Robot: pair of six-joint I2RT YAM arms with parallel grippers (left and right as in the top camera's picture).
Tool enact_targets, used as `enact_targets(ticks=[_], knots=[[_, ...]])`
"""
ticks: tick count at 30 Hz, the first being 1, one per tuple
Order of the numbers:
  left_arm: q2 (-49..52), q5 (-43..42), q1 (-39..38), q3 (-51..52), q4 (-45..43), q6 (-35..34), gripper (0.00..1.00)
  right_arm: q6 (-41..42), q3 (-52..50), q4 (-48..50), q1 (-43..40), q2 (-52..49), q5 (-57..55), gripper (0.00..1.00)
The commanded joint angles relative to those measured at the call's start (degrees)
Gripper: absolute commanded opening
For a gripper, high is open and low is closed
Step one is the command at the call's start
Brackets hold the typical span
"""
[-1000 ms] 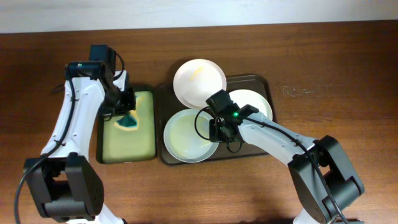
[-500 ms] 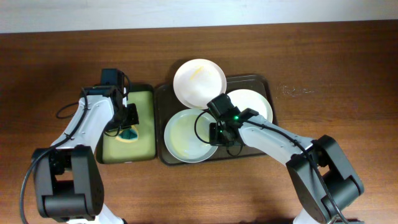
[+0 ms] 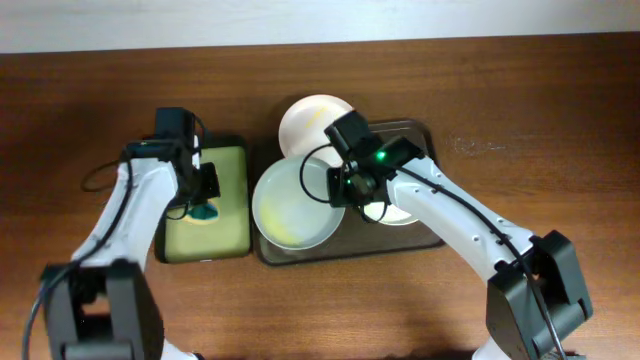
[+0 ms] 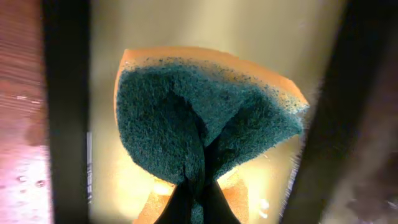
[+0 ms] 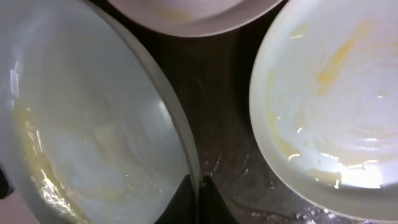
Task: Clean dirty plates on tray and stack at the side
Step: 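Lift and tilt the pale plate upward with the right gripper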
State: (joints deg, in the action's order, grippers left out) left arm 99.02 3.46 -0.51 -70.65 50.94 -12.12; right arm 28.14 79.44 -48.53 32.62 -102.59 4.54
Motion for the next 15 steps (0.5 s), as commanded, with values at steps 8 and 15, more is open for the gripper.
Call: enact_targets(ticks=[8, 15], knots=[[-25.22, 0.76, -0.07, -0.11, 4.28, -0.70, 0.00, -0.66, 6.99, 1.31, -1.95, 1.27, -0.26, 0.04], [-25.29, 0.92, -0.07, -0.09, 6.80, -0.70, 0.00, -0.24, 6.99, 3.58, -1.90, 1.07, -0.70, 0.04]])
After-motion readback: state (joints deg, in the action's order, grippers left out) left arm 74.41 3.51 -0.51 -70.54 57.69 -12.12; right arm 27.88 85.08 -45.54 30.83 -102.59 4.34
